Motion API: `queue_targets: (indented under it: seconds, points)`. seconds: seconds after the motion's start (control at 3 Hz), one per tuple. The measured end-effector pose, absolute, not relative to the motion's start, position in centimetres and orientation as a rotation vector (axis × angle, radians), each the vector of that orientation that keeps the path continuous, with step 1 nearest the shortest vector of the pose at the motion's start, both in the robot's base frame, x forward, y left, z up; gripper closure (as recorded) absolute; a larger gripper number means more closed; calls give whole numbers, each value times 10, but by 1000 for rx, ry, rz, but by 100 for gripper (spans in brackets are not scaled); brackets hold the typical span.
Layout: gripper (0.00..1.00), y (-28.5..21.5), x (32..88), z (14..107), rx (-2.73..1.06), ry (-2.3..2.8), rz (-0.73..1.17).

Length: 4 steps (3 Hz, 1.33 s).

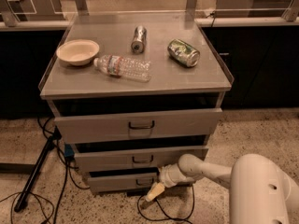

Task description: Open bottom drawer

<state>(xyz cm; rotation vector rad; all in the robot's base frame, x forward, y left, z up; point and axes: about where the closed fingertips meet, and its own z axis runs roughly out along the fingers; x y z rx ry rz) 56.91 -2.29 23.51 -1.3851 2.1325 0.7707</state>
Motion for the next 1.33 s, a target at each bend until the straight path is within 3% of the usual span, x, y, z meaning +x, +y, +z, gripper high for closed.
queue_targets:
  seconds: [1.33]
  points:
    - [0, -29, 540, 212, -1450, 2219, 829]
